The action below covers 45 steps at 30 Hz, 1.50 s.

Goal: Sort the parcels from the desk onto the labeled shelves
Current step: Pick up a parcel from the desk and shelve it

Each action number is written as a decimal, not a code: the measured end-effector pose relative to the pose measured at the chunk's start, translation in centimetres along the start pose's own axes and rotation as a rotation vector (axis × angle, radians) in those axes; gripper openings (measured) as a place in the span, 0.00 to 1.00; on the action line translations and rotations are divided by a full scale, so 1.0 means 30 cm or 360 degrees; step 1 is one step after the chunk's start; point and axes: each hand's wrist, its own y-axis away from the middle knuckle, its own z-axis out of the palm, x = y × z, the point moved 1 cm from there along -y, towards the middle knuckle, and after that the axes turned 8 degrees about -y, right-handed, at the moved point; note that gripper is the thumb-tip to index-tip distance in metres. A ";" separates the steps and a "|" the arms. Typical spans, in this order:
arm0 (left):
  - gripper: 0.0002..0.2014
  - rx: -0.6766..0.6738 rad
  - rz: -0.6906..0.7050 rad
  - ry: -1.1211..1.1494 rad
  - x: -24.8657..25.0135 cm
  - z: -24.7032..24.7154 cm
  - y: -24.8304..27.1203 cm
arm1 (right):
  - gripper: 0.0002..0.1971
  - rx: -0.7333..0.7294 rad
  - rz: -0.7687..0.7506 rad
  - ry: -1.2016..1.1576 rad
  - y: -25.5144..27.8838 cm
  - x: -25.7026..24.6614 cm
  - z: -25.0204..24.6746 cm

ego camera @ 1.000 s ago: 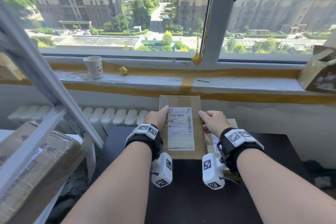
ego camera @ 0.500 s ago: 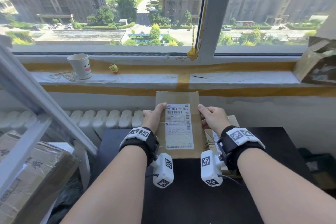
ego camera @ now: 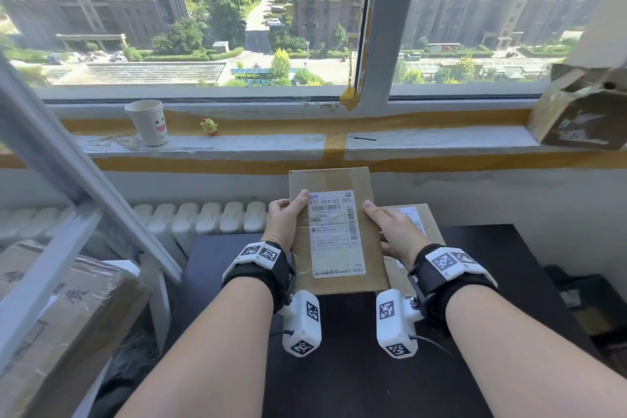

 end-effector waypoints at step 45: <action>0.39 0.0051 -0.0018 -0.0031 -0.648 -0.928 1.495 | 0.29 -0.0572 0.0457 0.0303 1.455 0.686 0.506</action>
